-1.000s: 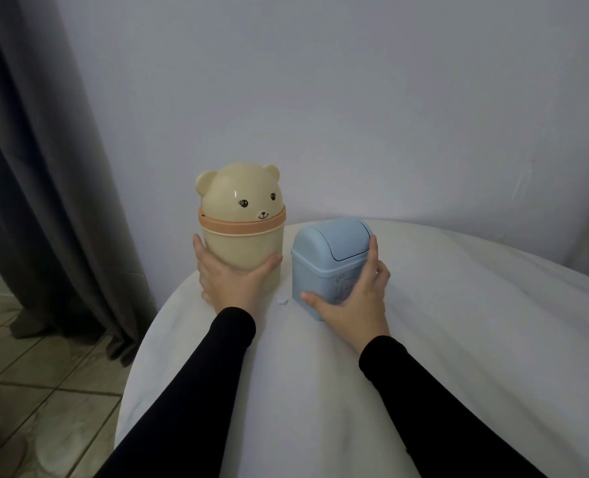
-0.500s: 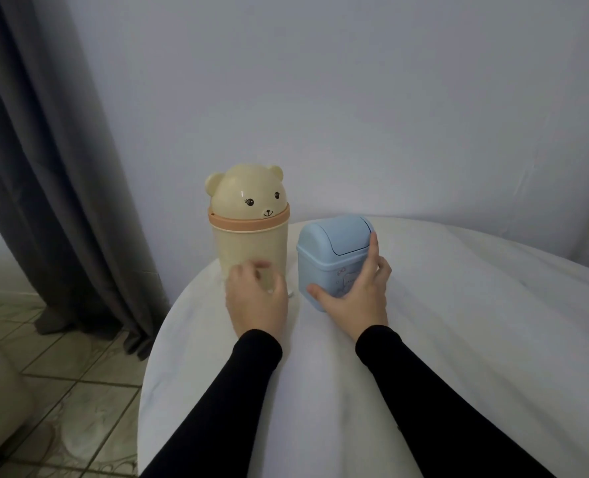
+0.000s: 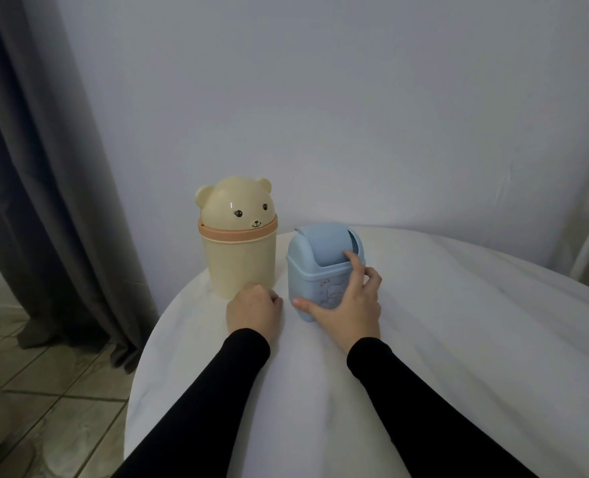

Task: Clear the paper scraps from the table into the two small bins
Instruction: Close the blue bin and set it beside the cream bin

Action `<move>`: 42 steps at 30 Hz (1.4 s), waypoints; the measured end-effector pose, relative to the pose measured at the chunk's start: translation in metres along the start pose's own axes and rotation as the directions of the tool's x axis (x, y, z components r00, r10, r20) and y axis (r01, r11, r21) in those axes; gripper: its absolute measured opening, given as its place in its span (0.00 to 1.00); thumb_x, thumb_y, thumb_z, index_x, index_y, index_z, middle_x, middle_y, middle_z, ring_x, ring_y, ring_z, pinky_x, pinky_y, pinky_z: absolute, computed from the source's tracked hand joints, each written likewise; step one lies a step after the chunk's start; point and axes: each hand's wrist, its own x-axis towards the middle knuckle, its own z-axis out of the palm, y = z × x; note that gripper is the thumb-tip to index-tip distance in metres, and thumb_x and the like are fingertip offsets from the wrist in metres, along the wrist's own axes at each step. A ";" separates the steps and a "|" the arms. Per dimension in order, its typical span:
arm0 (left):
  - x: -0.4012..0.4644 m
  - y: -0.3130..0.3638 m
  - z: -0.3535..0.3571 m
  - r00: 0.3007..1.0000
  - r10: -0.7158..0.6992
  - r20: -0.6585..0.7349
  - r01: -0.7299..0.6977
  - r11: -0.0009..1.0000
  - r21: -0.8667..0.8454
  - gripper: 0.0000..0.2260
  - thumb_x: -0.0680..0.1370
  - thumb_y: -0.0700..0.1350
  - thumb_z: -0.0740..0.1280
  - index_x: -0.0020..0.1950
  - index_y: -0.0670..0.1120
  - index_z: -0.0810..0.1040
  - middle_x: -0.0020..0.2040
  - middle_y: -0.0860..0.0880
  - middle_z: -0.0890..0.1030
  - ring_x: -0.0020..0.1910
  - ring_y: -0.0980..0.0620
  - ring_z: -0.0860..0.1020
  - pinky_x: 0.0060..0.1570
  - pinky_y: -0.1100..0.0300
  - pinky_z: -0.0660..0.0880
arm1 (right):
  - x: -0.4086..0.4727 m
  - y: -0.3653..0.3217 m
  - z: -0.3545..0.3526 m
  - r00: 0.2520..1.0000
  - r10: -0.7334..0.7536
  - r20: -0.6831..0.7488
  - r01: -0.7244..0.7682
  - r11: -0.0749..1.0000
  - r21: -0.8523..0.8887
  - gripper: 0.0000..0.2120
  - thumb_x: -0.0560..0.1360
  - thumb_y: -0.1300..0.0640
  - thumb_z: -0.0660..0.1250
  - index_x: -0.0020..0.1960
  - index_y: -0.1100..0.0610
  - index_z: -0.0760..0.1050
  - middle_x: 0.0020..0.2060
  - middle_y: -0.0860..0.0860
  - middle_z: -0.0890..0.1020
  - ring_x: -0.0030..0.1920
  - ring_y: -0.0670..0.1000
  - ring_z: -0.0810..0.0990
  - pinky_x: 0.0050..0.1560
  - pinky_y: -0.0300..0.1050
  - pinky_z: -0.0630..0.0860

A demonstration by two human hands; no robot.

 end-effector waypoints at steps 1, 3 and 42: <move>0.002 0.000 0.001 0.999 0.028 0.015 -0.029 0.999 0.036 0.12 0.78 0.47 0.60 0.46 0.44 0.82 0.46 0.43 0.80 0.46 0.44 0.78 0.42 0.56 0.71 | 0.001 0.001 -0.002 1.000 -0.004 0.014 0.004 1.000 -0.014 0.56 0.50 0.29 0.74 0.71 0.41 0.52 0.63 0.51 0.62 0.60 0.54 0.72 0.59 0.55 0.74; 0.004 -0.001 0.000 0.998 0.060 0.036 -0.062 0.996 0.060 0.12 0.79 0.46 0.59 0.50 0.42 0.81 0.49 0.43 0.79 0.48 0.44 0.78 0.43 0.55 0.70 | 0.002 0.003 -0.005 0.999 -0.019 0.038 0.020 0.999 -0.038 0.56 0.50 0.29 0.74 0.71 0.41 0.52 0.63 0.51 0.61 0.60 0.54 0.72 0.60 0.54 0.72; 0.001 0.046 -0.039 0.827 0.295 -0.479 -0.468 0.834 -0.293 0.09 0.75 0.49 0.67 0.42 0.46 0.83 0.44 0.52 0.73 0.44 0.53 0.71 0.41 0.62 0.69 | -0.005 -0.010 -0.011 1.000 -0.021 0.014 0.023 0.984 -0.174 0.54 0.55 0.33 0.75 0.72 0.45 0.52 0.58 0.51 0.63 0.56 0.52 0.72 0.54 0.49 0.71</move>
